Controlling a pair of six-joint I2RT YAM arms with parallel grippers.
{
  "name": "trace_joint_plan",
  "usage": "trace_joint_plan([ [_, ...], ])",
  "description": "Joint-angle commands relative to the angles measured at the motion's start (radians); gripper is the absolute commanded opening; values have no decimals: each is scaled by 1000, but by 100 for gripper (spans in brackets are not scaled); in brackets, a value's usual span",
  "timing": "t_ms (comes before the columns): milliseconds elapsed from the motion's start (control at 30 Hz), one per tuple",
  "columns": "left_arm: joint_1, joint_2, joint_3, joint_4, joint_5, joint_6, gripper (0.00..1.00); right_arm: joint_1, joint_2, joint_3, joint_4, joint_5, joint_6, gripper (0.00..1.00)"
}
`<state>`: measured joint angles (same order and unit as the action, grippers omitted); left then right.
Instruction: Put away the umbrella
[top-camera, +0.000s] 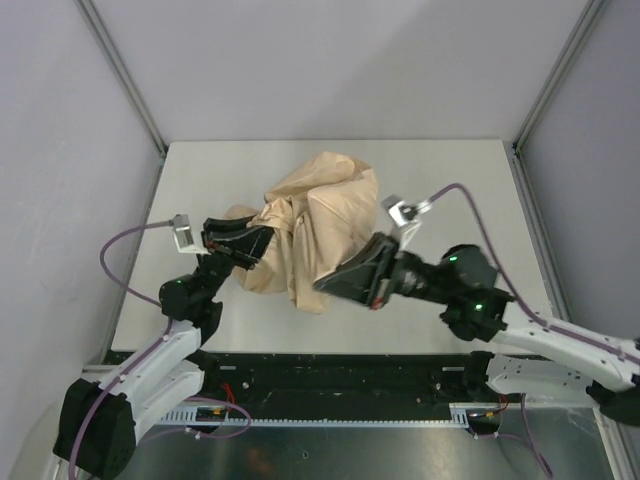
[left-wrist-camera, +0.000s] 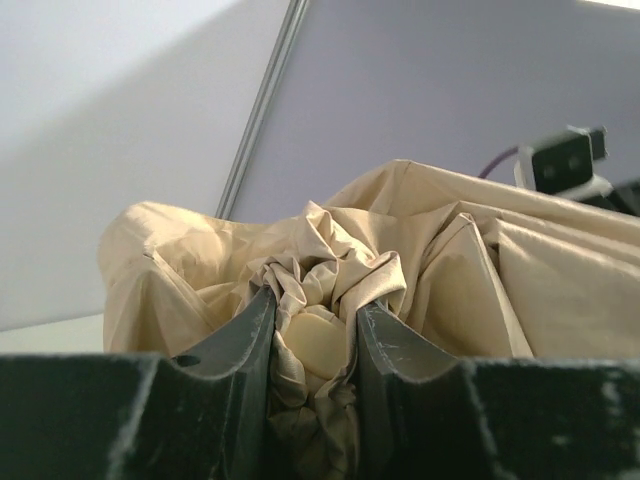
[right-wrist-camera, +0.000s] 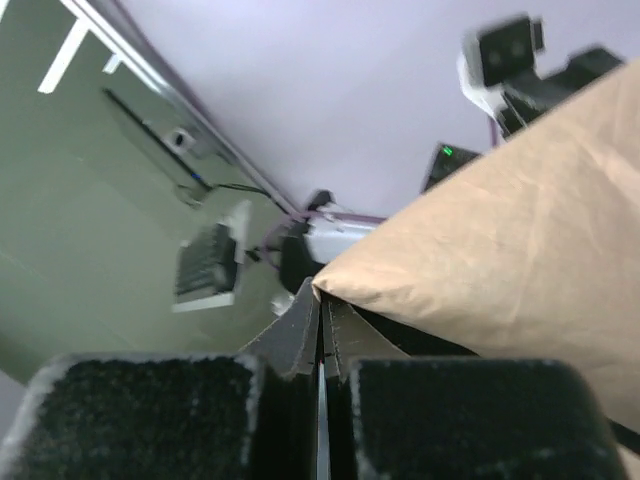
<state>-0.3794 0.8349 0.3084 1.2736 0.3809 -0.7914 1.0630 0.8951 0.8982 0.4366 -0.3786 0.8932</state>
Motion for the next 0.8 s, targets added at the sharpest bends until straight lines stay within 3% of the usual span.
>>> trace_joint_plan([
  [0,-4,5,58,249,-77,-70,0,120,130,-3,-15,271,-188,0],
  [167,-49,-3,75,250,-40,-128,0,56,309,4,65,176,-135,0],
  [333,-67,-47,59,249,-52,-141,0,62,378,8,15,178,-172,4],
  [433,-67,-51,54,250,-48,-132,0,80,355,15,-66,165,-218,20],
  [667,-58,-21,24,250,-33,-79,0,94,174,29,-435,1,-289,72],
  [767,-47,-14,11,250,-31,-61,0,96,69,28,-625,-35,-329,80],
])
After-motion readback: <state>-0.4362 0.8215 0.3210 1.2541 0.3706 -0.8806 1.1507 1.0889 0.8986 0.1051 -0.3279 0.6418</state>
